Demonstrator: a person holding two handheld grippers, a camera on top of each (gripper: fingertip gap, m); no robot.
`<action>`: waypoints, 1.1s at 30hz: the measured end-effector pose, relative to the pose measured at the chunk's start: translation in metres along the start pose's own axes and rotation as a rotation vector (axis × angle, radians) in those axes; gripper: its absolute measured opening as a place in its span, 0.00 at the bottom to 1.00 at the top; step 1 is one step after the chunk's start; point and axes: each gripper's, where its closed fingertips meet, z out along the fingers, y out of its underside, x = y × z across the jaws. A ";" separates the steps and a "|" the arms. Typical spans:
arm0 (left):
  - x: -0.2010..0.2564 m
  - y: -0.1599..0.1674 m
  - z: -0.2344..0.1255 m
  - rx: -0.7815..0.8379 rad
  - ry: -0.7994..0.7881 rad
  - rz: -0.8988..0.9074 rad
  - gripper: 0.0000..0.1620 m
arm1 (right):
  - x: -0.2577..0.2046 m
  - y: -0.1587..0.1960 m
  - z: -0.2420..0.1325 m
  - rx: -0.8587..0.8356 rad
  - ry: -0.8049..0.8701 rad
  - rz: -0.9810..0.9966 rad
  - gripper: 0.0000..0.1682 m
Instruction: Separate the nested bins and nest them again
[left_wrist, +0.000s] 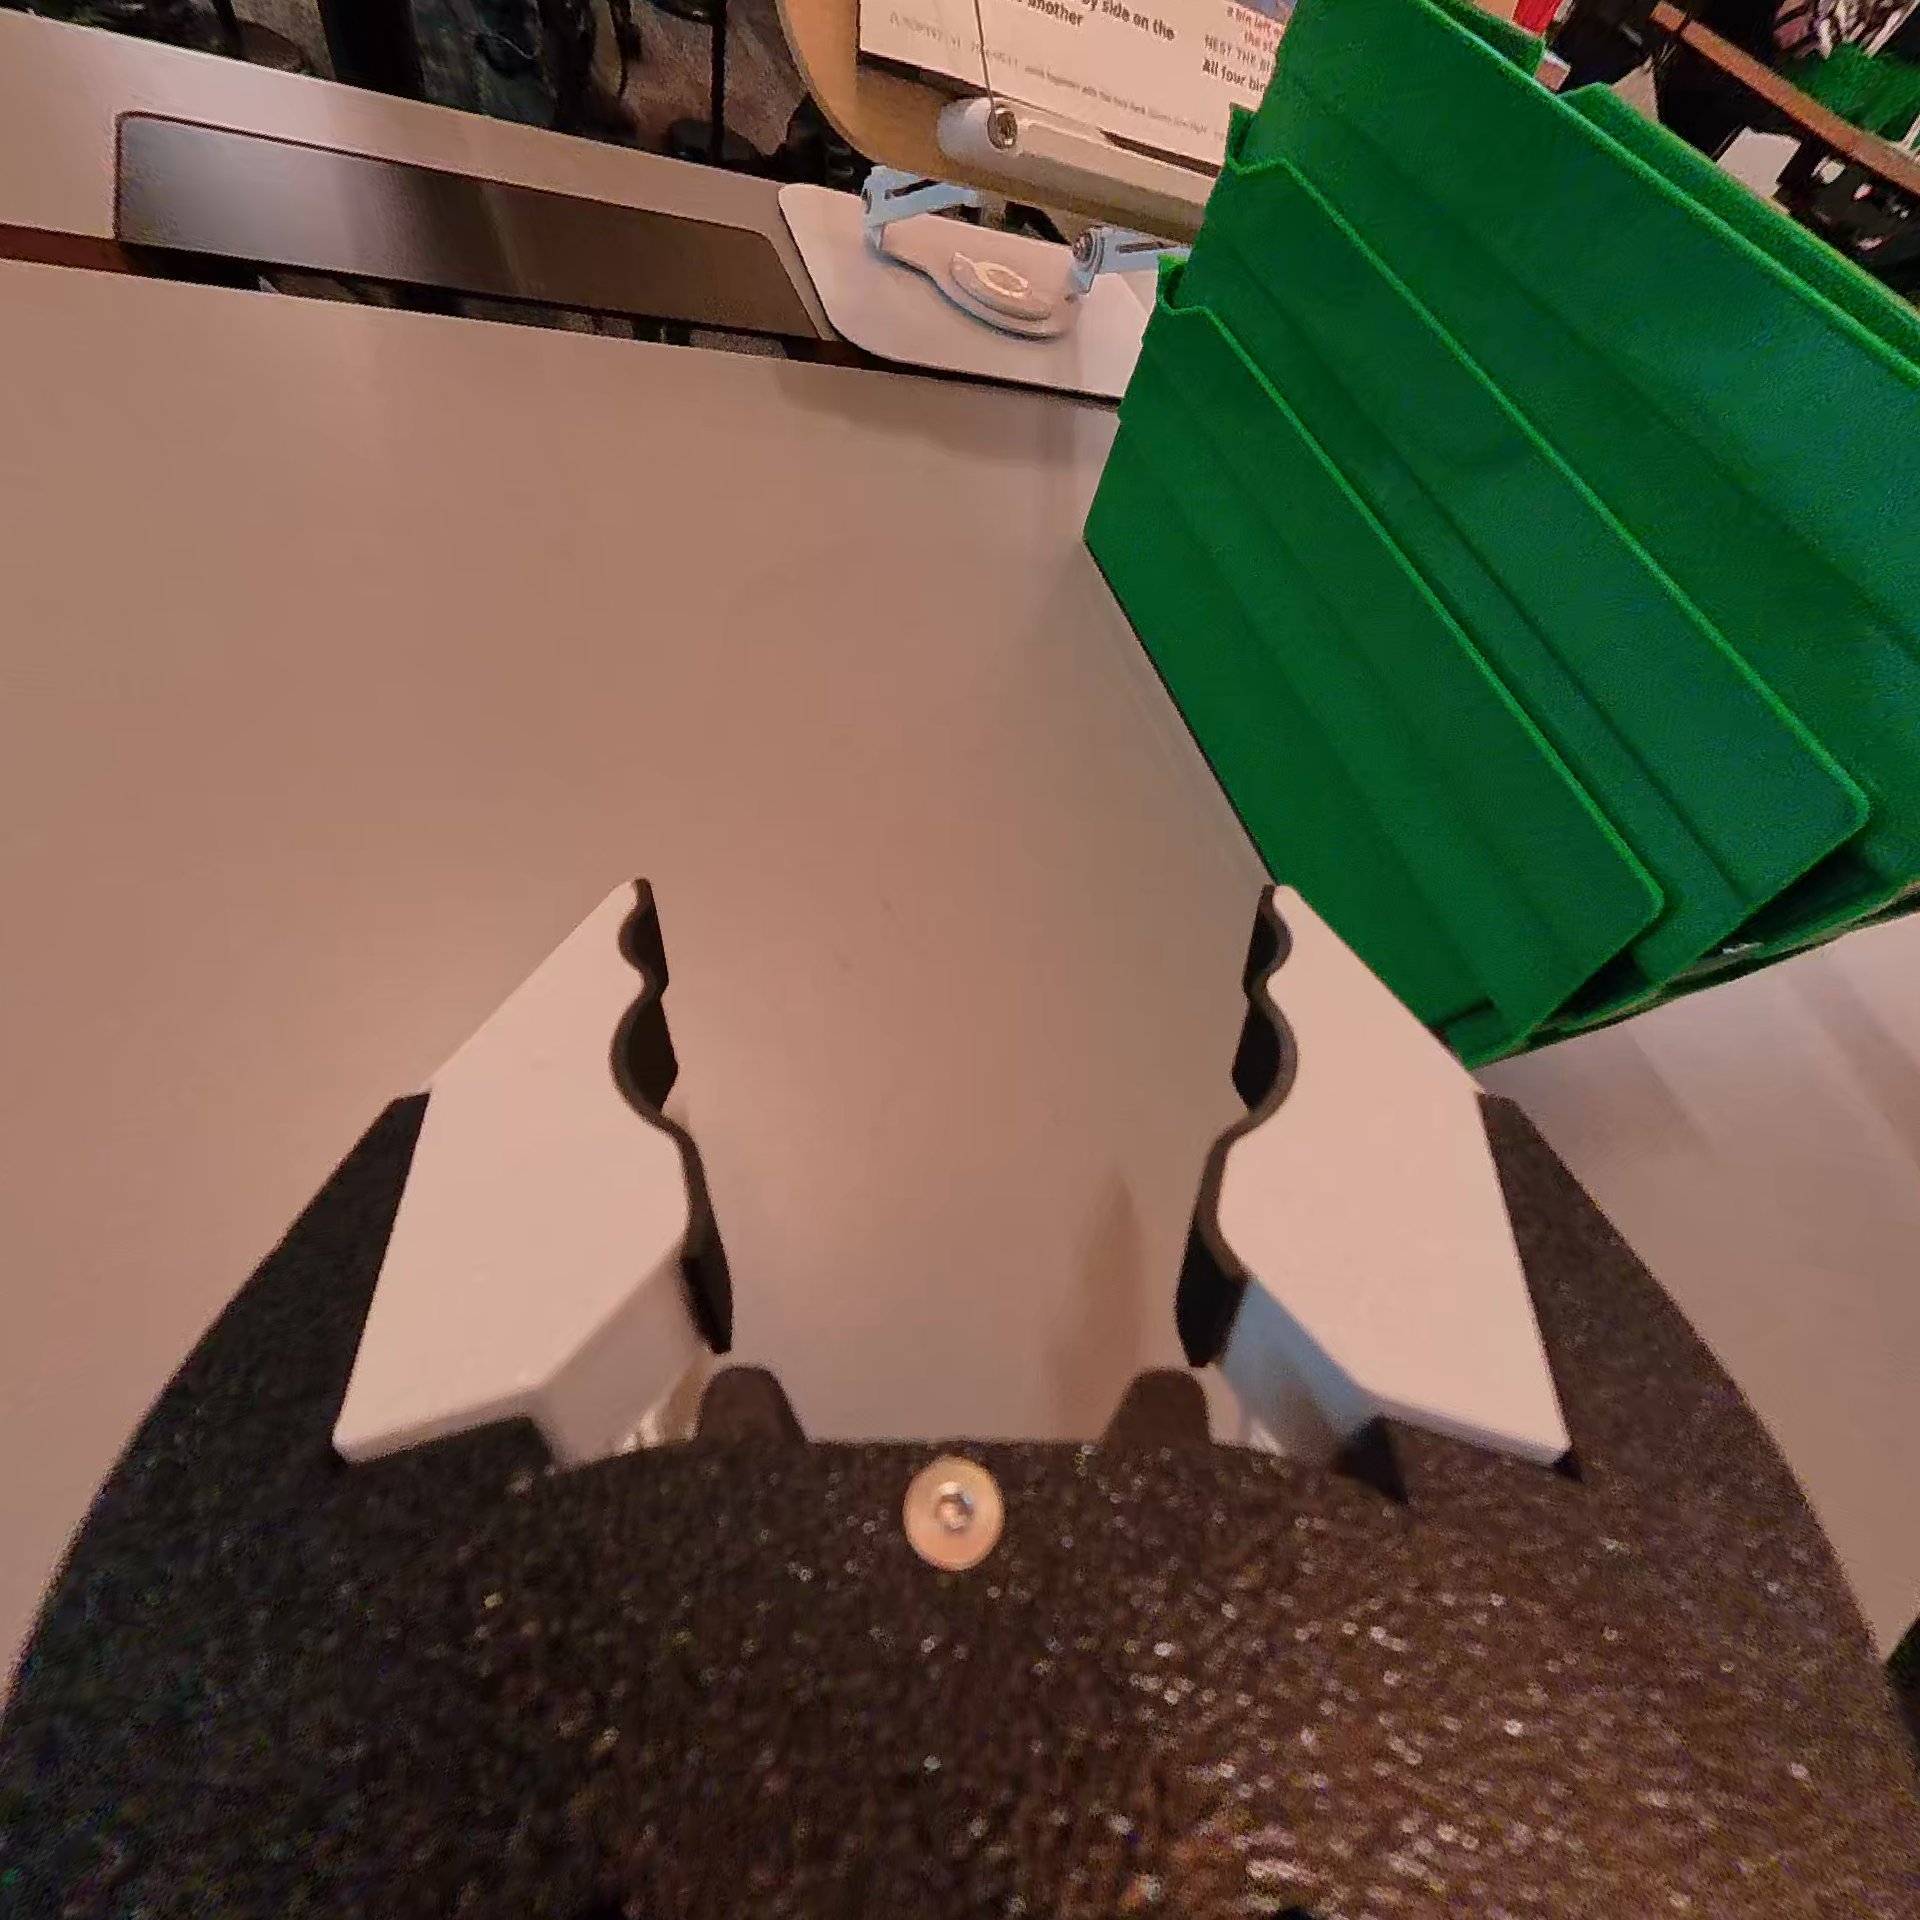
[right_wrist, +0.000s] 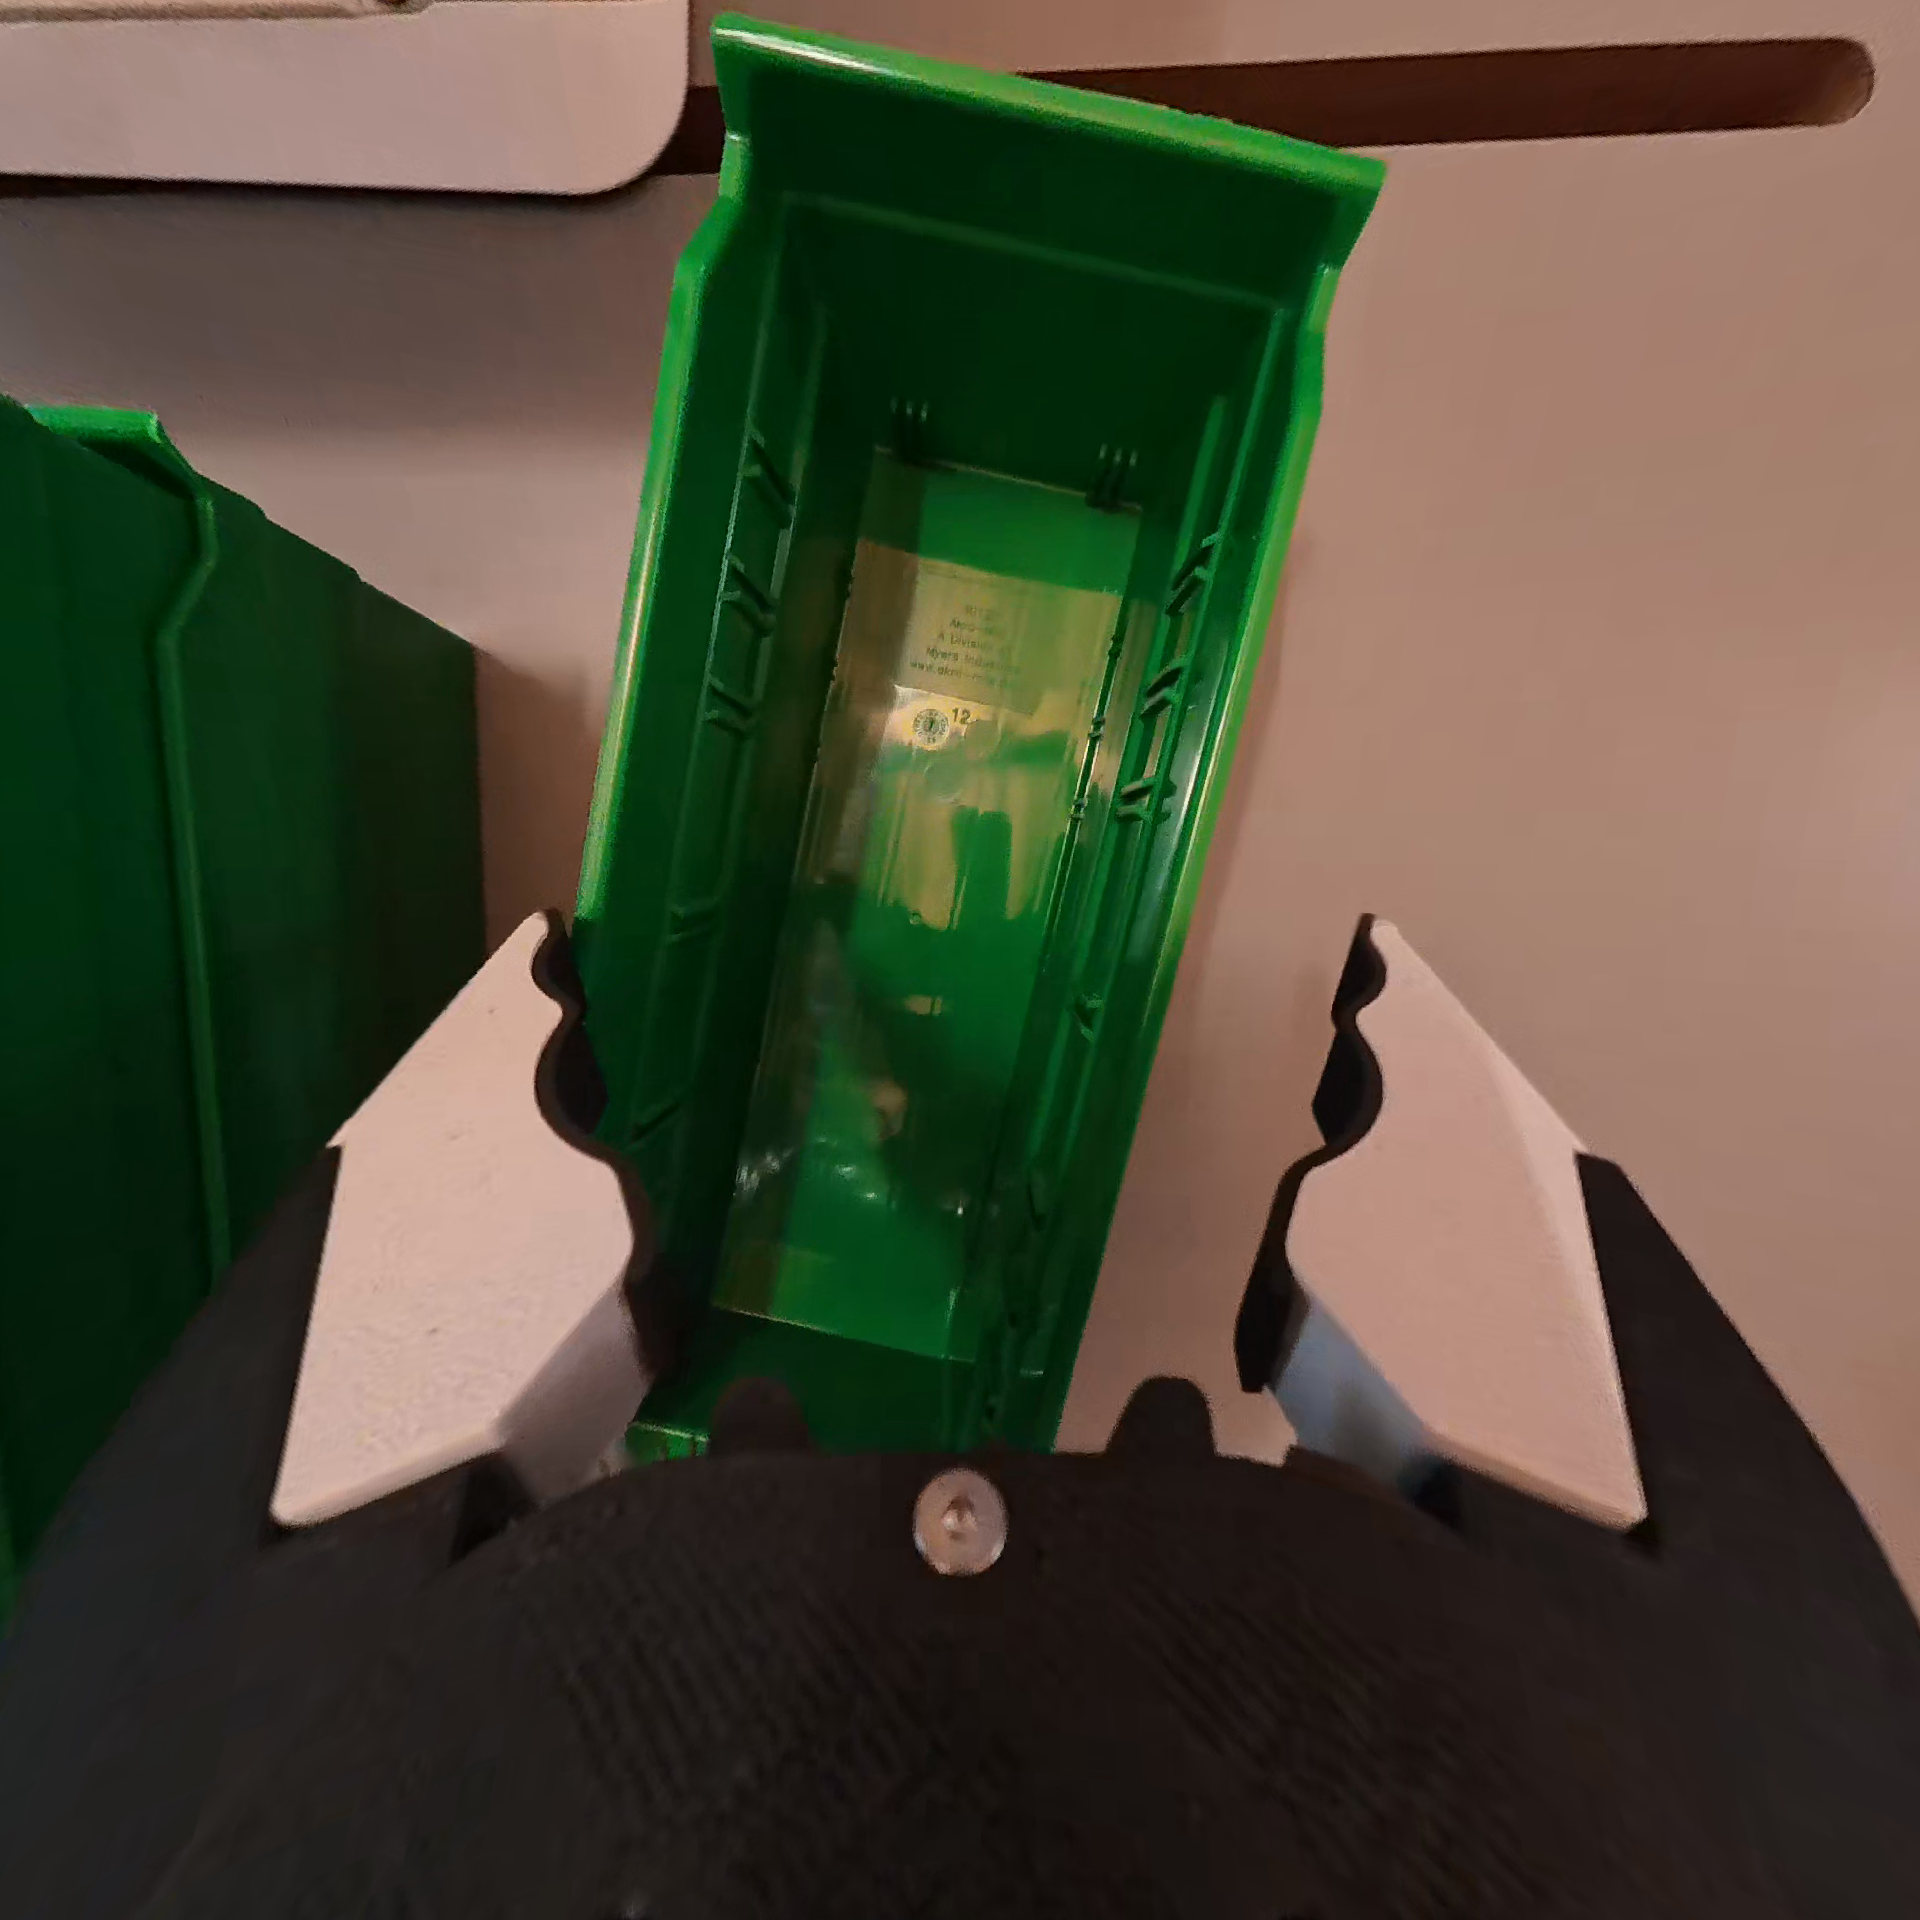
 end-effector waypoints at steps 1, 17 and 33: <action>0.000 0.000 0.000 0.002 0.004 -0.007 0.68 | -0.001 0.001 0.001 -0.008 -0.008 0.007 0.84; -0.002 0.015 0.010 -0.058 0.032 -0.039 0.68 | -0.009 -0.003 0.038 -0.072 -0.008 0.089 0.90; -0.006 0.030 0.018 -0.122 0.029 -0.059 0.68 | -0.011 0.009 0.042 -0.182 -0.142 0.018 0.90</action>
